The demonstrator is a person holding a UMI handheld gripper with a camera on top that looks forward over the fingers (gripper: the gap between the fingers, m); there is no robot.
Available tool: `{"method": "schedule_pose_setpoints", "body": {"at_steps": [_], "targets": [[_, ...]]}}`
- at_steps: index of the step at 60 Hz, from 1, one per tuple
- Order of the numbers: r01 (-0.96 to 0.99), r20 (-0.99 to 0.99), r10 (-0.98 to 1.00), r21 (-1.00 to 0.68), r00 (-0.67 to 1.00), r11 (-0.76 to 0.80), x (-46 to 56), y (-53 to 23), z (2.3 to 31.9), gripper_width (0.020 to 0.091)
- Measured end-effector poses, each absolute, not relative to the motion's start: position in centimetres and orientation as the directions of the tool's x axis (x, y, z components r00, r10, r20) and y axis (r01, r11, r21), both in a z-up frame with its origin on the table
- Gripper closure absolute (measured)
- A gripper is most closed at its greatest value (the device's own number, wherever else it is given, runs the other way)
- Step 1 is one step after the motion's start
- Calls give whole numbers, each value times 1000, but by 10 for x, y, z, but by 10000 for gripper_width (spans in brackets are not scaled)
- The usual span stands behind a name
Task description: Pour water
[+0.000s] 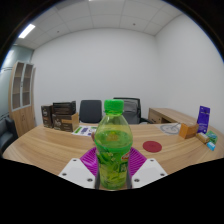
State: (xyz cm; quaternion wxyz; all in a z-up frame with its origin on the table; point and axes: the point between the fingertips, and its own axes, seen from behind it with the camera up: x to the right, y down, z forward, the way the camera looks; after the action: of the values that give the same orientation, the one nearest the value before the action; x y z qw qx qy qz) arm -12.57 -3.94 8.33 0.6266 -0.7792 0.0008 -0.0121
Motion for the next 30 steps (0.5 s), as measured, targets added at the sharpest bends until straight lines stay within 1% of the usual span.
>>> {"method": "schedule_pose_setpoints", "body": {"at_steps": [5, 11, 17, 24, 30], "targets": [[26, 30, -12, -974, 999, -226, -126, -39, 82, 746], [112, 116, -3, -958, 993, -265, -121, -34, 88, 747], [265, 281, -6, -912, 960, -313, -93, -22, 96, 747], [519, 546, 47, -762, 836, -387, -53, 6, 98, 745], [726, 742, 143, -567, 655, -389, -25, 35, 107, 747]]}}
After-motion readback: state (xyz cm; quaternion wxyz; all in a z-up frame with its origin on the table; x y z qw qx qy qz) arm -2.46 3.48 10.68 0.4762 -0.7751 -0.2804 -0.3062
